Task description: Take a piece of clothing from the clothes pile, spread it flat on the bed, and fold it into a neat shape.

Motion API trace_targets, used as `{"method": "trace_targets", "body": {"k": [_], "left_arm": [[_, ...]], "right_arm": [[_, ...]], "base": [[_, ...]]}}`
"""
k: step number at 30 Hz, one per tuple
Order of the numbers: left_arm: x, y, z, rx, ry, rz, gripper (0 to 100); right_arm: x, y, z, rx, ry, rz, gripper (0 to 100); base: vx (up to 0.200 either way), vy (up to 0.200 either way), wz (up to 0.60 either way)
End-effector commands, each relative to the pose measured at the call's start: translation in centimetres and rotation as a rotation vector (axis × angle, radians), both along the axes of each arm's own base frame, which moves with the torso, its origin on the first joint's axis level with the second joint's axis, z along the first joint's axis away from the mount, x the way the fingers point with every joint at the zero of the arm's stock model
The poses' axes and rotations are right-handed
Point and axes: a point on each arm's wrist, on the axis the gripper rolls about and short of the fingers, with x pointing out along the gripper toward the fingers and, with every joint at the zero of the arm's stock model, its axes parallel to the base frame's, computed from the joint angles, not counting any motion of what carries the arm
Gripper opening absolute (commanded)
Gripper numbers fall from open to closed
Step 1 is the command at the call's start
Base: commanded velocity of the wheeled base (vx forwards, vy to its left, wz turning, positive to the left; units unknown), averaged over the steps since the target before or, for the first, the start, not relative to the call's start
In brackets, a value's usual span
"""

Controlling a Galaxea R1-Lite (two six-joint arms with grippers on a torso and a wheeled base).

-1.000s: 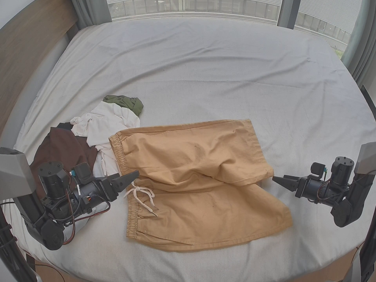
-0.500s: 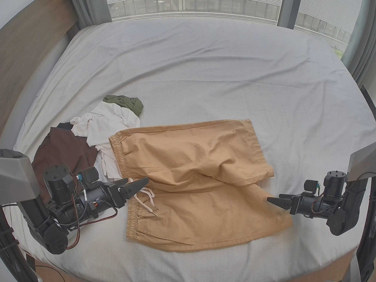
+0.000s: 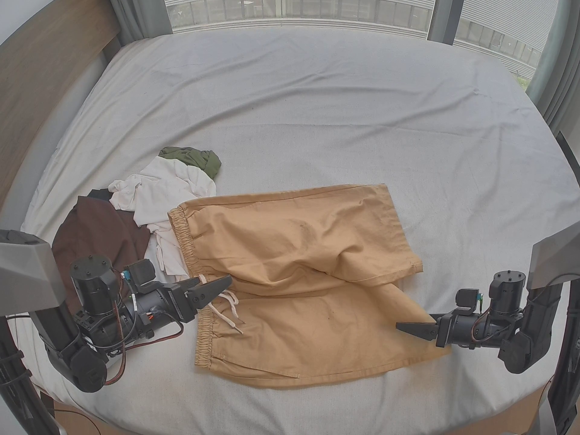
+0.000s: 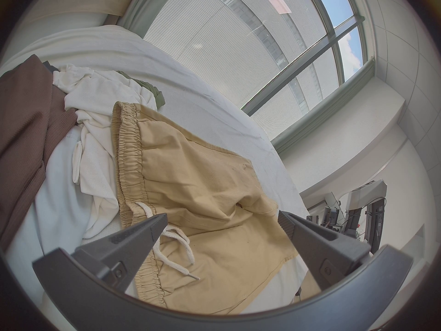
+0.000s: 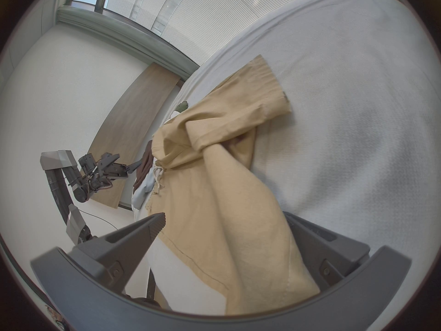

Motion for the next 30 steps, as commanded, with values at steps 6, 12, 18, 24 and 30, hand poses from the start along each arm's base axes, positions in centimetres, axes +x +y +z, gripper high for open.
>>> {"method": "trace_targets", "body": {"k": [6,12,18,24,30], "left_arm": [[0.1,0.0,-0.1,0.0,0.002,0.0,100],[0.1,0.0,-0.1,0.0,0.002,0.0,100],[0.1,0.0,-0.1,-0.001,0.001,-0.002,100],[0.1,0.0,0.0,-0.001,-0.002,0.0,100],[0.1,0.0,0.0,-0.002,-0.004,0.0,100]], "right_arm": [[-1.1,2.4,3.7,0.057,-0.102,0.084,100],[-1.8,3.9,4.3,0.083,-0.095,0.136,100],[-2.0,4.5,4.2,0.093,-0.074,0.156,100],[-2.6,6.2,4.3,0.127,-0.034,0.209,100],[-2.8,7.3,3.3,0.125,0.012,0.247,100]], "base": [[0.0,0.0,0.0],[0.0,0.0,0.0],[0.0,0.0,0.0],[0.0,0.0,0.0],[0.0,0.0,0.0]]}}
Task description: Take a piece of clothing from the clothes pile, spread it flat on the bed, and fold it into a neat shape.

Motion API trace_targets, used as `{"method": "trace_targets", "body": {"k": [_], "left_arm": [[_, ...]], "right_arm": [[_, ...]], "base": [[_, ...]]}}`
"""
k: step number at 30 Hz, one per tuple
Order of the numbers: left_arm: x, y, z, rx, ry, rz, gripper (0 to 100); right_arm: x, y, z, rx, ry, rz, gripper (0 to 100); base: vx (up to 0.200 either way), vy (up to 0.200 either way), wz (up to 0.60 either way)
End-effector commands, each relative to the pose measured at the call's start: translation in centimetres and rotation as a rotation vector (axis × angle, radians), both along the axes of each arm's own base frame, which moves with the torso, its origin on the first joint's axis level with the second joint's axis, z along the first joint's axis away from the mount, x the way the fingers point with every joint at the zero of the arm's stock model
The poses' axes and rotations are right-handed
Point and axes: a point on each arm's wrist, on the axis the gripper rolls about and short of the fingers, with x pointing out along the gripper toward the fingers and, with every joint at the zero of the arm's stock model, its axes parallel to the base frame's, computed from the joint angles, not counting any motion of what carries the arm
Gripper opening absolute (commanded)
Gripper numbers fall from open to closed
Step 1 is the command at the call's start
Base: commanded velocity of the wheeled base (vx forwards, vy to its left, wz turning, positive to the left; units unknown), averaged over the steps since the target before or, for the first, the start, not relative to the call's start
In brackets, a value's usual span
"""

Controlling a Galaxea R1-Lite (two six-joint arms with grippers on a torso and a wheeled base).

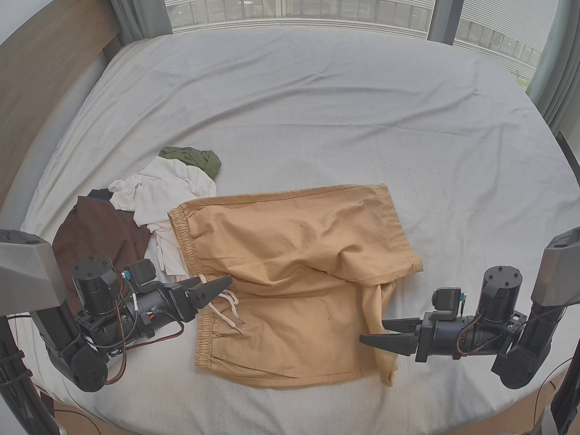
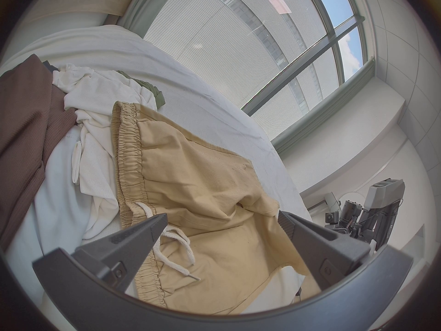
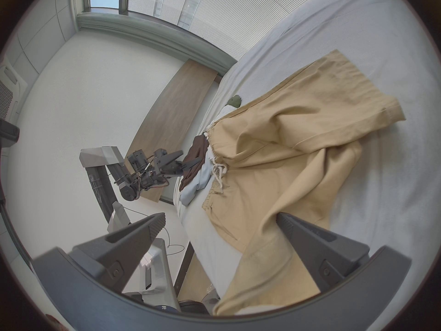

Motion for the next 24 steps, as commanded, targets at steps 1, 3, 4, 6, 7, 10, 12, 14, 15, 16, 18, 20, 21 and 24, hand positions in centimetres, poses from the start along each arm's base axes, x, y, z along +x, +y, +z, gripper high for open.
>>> {"method": "trace_targets", "body": {"k": [1,3,4,6,7,10,12,14,15,16,18,20,21,24], "left_arm": [[0.0,0.0,0.0,-0.001,-0.002,0.0,100],[0.0,0.0,0.1,-0.002,-0.004,0.0,100],[0.0,0.0,0.1,0.0,-0.005,0.0,100],[0.0,0.0,0.1,0.0,-0.005,0.0,100],[0.0,0.0,0.1,-0.002,-0.004,0.0,100],[0.0,0.0,0.0,-0.001,-0.001,0.0,100],[0.0,0.0,0.0,0.001,0.0,0.0,100],[0.0,0.0,-0.1,0.001,0.004,0.0,100],[0.0,0.0,-0.1,0.001,0.004,0.0,100],[0.1,0.0,-0.1,0.002,0.003,0.0,100],[0.1,0.0,-0.1,0.001,0.004,0.0,100],[0.1,0.0,-0.2,0.001,0.005,0.0,100],[0.1,0.0,-0.2,0.001,0.007,0.0,100],[0.1,-0.1,-0.4,0.003,0.011,-0.001,100]], "right_arm": [[0.0,0.8,-1.0,-0.014,0.033,0.026,100],[0.0,1.1,-1.4,-0.018,0.044,0.038,100],[0.0,1.3,-1.6,-0.022,0.05,0.044,100],[-0.1,1.5,-2.1,-0.029,0.063,0.054,100],[-0.1,1.7,-2.2,-0.032,0.065,0.059,100],[-0.1,1.7,-2.2,-0.031,0.065,0.06,100],[0.0,1.7,-2.2,-0.03,0.064,0.058,100],[0.1,1.5,-2.0,-0.03,0.054,0.047,100],[0.1,1.4,-2.0,-0.03,0.054,0.046,100],[0.3,1.1,-1.9,-0.031,0.044,0.023,100],[0.8,0.3,-1.7,-0.039,0.029,-0.034,100],[1.3,-0.8,-1.7,-0.04,0.023,-0.078,100],[1.6,-1.2,-1.7,-0.042,0.022,-0.097,100],[2.1,-2.1,-1.9,-0.045,0.022,-0.131,100]], "base": [[0.0,0.0,0.0],[0.0,0.0,0.0],[0.0,0.0,0.0],[0.0,0.0,0.0],[0.0,0.0,0.0],[0.0,0.0,0.0],[0.0,0.0,0.0],[0.0,0.0,0.0],[0.0,0.0,0.0],[0.0,0.0,0.0],[0.0,0.0,0.0],[0.0,0.0,0.0],[0.0,0.0,0.0],[0.0,0.0,0.0]]}}
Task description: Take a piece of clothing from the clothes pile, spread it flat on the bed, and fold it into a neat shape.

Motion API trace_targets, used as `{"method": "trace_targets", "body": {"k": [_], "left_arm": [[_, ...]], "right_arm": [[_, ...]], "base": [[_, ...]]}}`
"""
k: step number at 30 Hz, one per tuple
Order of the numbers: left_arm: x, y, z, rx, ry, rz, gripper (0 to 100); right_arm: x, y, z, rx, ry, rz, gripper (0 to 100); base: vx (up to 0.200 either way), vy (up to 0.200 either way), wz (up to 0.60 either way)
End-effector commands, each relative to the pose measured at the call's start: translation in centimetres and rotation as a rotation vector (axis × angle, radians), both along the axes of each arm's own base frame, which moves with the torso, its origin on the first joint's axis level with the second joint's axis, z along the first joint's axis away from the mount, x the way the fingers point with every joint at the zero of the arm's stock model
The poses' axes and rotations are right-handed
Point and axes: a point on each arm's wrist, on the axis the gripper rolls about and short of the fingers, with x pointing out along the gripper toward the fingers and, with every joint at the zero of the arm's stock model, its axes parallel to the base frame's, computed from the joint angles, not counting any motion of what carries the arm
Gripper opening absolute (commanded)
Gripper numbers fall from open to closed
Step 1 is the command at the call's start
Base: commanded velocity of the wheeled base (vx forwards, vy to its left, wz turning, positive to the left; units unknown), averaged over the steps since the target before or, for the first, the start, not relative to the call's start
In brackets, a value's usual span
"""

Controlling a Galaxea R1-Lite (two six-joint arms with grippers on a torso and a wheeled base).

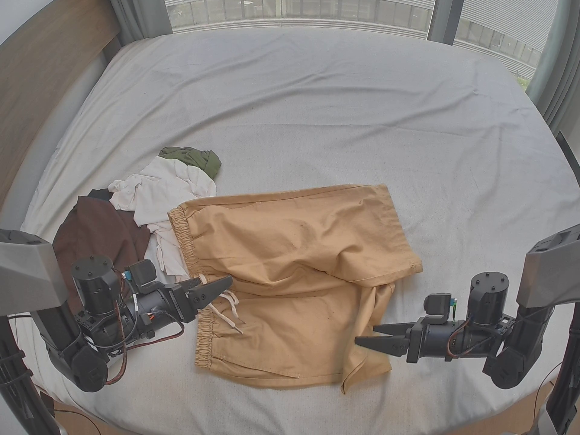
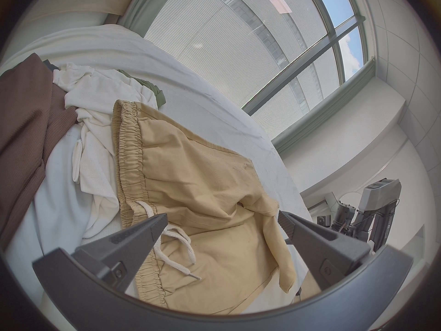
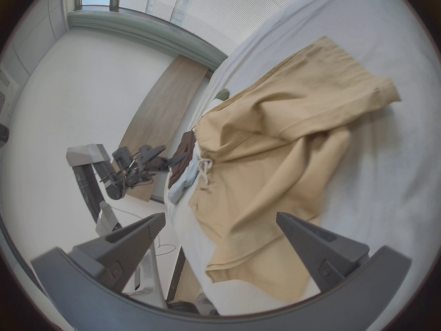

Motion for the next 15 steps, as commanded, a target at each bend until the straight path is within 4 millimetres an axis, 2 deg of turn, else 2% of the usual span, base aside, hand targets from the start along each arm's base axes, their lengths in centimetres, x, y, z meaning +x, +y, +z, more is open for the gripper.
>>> {"method": "trace_targets", "body": {"k": [1,6,11,15], "left_arm": [[0.1,-0.1,-0.3,0.002,0.009,-0.001,100],[0.1,-0.1,-0.4,0.005,0.013,-0.002,100],[0.1,-0.1,-0.4,0.004,0.011,-0.002,100],[0.1,-0.1,-0.4,0.003,0.011,-0.001,100]], "right_arm": [[0.9,-1.4,-0.1,-0.004,-0.007,-0.061,100],[1.6,-1.9,-1.4,-0.023,0.023,-0.087,100],[2.8,-2.5,-3.9,-0.078,0.02,-0.101,100],[3.5,-2.3,-4.5,-0.087,0.016,-0.123,100]], "base": [[0.0,0.0,0.0],[0.0,0.0,0.0],[0.0,0.0,0.0],[0.0,0.0,0.0]]}}
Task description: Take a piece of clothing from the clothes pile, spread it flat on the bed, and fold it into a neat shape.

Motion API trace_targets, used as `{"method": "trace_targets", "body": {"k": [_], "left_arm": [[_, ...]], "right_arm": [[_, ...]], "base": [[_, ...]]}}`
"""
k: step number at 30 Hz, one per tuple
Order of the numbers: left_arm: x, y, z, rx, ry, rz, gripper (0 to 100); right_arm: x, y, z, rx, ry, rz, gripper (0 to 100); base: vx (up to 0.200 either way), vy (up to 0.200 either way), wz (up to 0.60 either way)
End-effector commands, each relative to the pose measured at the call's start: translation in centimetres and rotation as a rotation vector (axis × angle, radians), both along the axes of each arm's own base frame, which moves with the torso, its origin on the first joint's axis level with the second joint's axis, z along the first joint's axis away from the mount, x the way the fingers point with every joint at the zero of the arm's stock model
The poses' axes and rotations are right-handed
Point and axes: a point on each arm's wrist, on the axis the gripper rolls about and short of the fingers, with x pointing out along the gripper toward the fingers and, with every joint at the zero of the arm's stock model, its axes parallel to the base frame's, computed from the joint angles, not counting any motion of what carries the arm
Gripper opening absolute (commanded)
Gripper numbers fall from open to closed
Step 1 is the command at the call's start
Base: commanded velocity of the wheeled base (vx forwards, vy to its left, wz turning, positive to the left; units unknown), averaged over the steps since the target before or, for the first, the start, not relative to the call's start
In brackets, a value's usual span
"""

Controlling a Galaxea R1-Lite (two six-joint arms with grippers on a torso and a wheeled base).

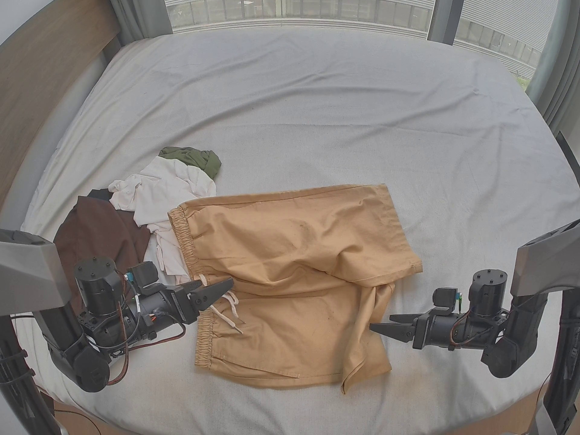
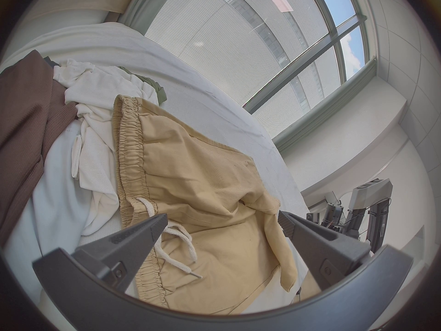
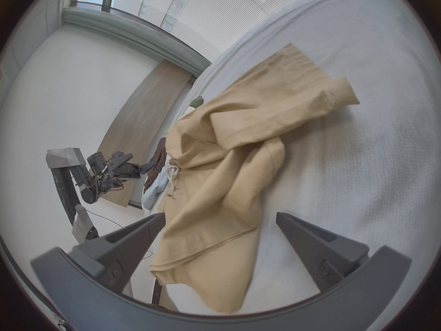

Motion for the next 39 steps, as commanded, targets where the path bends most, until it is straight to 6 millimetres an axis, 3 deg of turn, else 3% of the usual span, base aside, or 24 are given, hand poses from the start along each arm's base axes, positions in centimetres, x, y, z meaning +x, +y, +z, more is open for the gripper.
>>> {"method": "trace_targets", "body": {"k": [1,11,12,25,34,39], "left_arm": [[0.0,0.0,0.1,-0.002,-0.004,0.0,100],[0.0,0.0,0.2,-0.003,-0.007,0.0,100],[0.0,0.0,0.2,-0.004,-0.01,0.0,100],[0.0,0.0,0.3,-0.005,-0.012,0.0,100],[0.0,0.0,0.3,-0.003,-0.012,-0.001,100],[0.0,-0.1,0.2,-0.004,-0.01,-0.003,100]], "right_arm": [[0.8,0.0,-1.6,-0.018,0.025,-0.024,100],[1.8,0.5,-1.3,-0.005,-0.011,-0.026,100],[1.8,0.5,-1.3,-0.005,-0.011,-0.026,0],[1.9,0.4,-0.8,0.002,-0.031,-0.026,0],[0.2,-1.4,3.3,0.013,-0.117,-0.07,0],[0.5,-3.0,3.5,0.006,-0.125,-0.127,0]], "base": [[0.0,0.0,0.0],[0.0,0.0,0.0],[0.0,0.0,0.0],[0.0,0.0,0.0],[0.0,0.0,0.0],[0.0,0.0,0.0]]}}
